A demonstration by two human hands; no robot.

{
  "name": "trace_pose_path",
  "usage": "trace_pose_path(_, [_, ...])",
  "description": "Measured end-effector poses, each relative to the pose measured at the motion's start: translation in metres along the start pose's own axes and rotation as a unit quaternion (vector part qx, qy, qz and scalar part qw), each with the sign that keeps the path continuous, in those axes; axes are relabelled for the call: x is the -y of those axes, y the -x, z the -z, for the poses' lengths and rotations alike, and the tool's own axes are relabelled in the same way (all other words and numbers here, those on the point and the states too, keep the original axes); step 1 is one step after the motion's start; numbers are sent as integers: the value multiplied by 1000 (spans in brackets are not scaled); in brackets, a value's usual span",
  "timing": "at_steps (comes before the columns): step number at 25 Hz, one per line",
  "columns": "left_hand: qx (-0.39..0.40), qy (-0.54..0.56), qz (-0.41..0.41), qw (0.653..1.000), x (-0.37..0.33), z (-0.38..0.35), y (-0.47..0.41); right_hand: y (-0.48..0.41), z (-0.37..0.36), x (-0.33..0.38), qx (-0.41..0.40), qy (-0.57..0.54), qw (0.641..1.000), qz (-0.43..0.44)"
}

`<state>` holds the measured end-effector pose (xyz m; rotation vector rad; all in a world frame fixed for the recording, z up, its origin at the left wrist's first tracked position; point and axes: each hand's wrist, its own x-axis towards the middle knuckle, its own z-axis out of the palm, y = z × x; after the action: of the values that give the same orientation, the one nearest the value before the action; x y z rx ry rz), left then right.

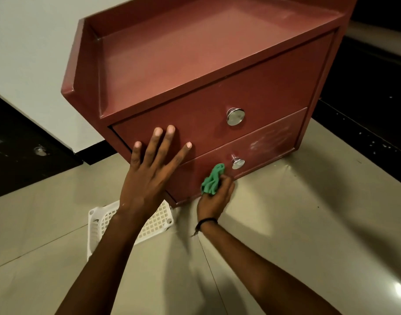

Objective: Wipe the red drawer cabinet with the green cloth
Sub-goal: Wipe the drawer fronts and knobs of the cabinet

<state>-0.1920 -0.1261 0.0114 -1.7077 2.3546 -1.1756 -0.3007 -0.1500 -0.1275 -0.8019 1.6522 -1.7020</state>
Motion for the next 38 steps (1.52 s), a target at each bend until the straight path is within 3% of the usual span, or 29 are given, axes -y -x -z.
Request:
trace_pose_path(3, [1,-13,-1,1000,-1,0,-1,-38,3,-8,-91,-17,991,-94])
trace_pose_path(5, [4,-16,1,1000,-3,-1,-1,-25,2,-14,-51,2,995,-82])
trace_pose_path(9, [6,-6,8,1000,-6,-4,-3,56,-15,-19,127,-15,991,-47])
trace_pose_path(12, [9,9,8,1000,-8,-3,-3,60,-19,-9,148,-33,987,-43])
trace_pose_path(15, [11,22,17,1000,-9,-1,-3,31,-10,-6,80,-25,996,-4])
trace_pose_path(19, [11,23,18,1000,-7,3,-1,-27,-14,-2,-78,-50,988,-122])
trace_pose_path(22, [25,37,7,999,-3,8,-1,-32,-6,0,-71,-59,985,-147])
trace_pose_path(25, [31,61,22,997,-10,14,-3,-11,23,-1,-42,-52,990,-122])
trace_pose_path(28, [25,92,16,995,-24,20,-9,-33,46,13,-70,-23,996,-56])
trace_pose_path(31, [24,107,-1,994,-30,21,-16,-73,47,27,-13,26,999,22])
trace_pose_path(33, [17,110,-5,994,-26,22,-18,-87,44,33,5,50,999,20])
trace_pose_path(35, [9,102,-12,995,-21,20,-18,-85,42,31,2,58,998,16])
trace_pose_path(38, [-2,103,-4,995,-21,18,-18,-64,48,20,43,96,990,91])
